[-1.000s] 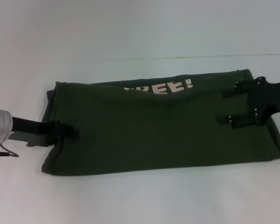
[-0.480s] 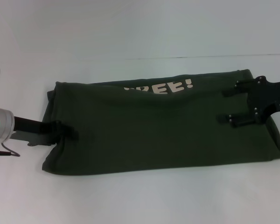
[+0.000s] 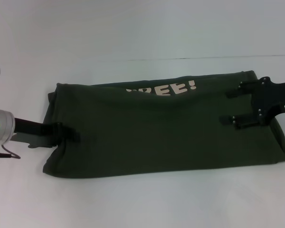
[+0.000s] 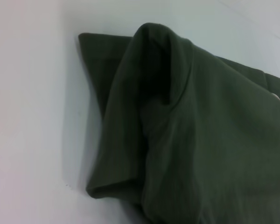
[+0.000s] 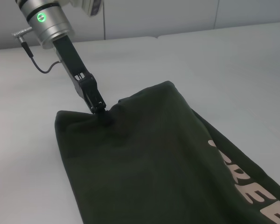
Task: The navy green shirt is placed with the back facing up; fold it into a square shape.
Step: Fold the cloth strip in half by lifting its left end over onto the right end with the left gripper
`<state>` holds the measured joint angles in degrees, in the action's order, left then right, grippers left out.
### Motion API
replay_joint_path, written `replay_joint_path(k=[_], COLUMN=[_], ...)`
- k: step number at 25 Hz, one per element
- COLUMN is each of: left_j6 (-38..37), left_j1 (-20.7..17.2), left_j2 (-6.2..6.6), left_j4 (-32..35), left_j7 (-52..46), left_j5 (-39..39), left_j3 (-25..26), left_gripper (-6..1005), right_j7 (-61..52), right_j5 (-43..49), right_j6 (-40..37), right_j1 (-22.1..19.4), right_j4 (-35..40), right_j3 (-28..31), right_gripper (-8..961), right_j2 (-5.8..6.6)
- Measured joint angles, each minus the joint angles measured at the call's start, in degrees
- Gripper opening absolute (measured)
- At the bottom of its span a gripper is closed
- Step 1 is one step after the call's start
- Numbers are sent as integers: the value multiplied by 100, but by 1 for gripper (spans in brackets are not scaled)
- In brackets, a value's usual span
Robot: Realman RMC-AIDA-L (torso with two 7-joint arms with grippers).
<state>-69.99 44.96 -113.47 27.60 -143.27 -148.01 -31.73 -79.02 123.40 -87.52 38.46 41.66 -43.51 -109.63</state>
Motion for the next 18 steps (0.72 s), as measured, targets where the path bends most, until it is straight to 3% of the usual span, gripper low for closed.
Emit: replay_joint_path(k=[18], left_j6=[-31], left_j1=[3], left_j2=[0], left_j4=[0], left_j7=[0], left_j5=[0], left_j3=[0], left_gripper=[472], right_j7=[19], right_j5=[0], right_j6=[20], right_j1=[4], right_j4=[-40], right_j3=[0], right_gripper=[823], right_j2=[-6])
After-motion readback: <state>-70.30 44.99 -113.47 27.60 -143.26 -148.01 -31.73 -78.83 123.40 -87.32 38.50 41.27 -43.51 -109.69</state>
